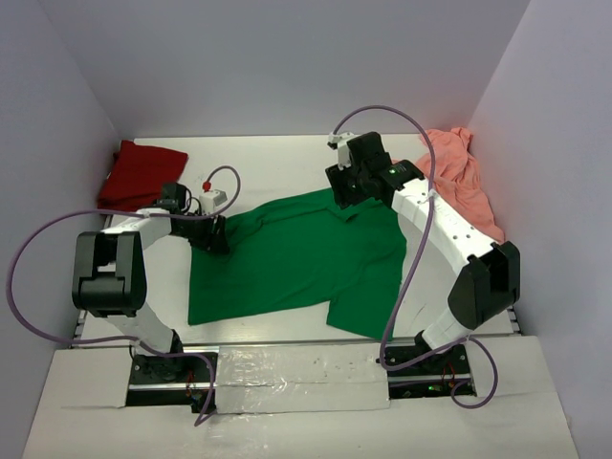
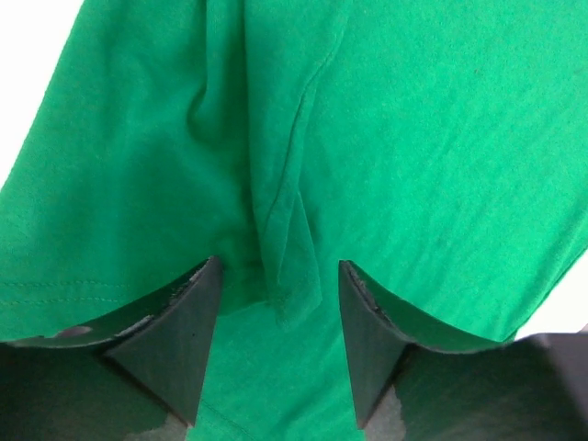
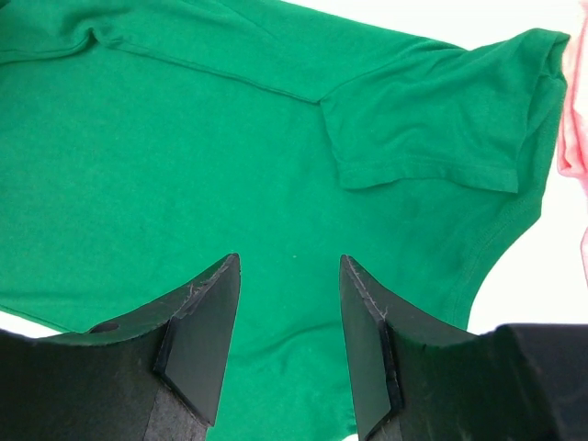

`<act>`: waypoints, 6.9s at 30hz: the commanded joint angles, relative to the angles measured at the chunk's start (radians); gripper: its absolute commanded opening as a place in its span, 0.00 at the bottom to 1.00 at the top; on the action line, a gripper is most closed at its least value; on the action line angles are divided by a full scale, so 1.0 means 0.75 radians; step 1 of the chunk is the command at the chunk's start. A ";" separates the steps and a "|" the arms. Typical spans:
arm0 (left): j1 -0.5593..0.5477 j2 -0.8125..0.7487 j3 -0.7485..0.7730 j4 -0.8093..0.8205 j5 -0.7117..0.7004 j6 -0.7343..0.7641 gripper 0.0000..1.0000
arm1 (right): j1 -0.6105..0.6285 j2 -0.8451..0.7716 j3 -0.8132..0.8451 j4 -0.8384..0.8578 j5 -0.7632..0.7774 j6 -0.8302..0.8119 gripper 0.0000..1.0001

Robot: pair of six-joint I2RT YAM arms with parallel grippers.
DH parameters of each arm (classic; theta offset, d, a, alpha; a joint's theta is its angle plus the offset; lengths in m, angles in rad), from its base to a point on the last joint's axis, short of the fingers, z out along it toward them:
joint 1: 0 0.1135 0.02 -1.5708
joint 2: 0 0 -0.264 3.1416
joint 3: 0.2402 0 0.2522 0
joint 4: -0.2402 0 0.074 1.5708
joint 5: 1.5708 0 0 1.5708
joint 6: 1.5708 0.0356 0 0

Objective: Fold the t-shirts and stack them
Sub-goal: Flatten out the tshirt, then grap the side of the flattened tshirt furthest away from the robot with both arms, then fold the flattened tshirt in 1/3 of the way

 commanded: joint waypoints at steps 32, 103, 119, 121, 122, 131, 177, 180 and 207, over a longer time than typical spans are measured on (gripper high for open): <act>-0.007 0.011 -0.031 -0.077 0.051 0.041 0.00 | -0.050 0.422 -0.105 0.122 0.291 -0.234 0.58; -0.007 -0.095 -0.039 -0.107 0.021 0.026 0.00 | 0.036 0.406 -0.408 0.723 0.223 -0.819 0.00; 0.011 -0.216 0.061 -0.138 -0.235 0.026 0.00 | 0.034 0.387 -0.430 0.854 0.297 -0.746 0.00; 0.021 -0.222 0.075 -0.158 -0.263 0.047 0.00 | 0.034 0.391 -0.428 0.854 0.297 -0.748 0.00; 0.025 -0.222 0.084 -0.167 -0.294 0.053 0.00 | 0.034 0.395 -0.426 0.856 0.303 -0.744 0.00; 0.052 -0.234 0.141 -0.257 -0.364 0.163 0.00 | 0.030 0.422 -0.389 0.838 0.307 -0.738 0.00; 0.066 0.330 0.779 0.335 -0.646 0.061 0.00 | -0.080 0.770 0.453 1.016 0.530 -0.551 0.00; 0.066 0.310 0.738 0.357 -0.656 0.078 0.00 | -0.080 0.764 0.433 1.030 0.532 -0.582 0.00; 0.066 -0.032 0.323 0.214 -0.595 0.186 0.00 | -0.050 0.381 0.155 0.648 0.573 -0.547 0.00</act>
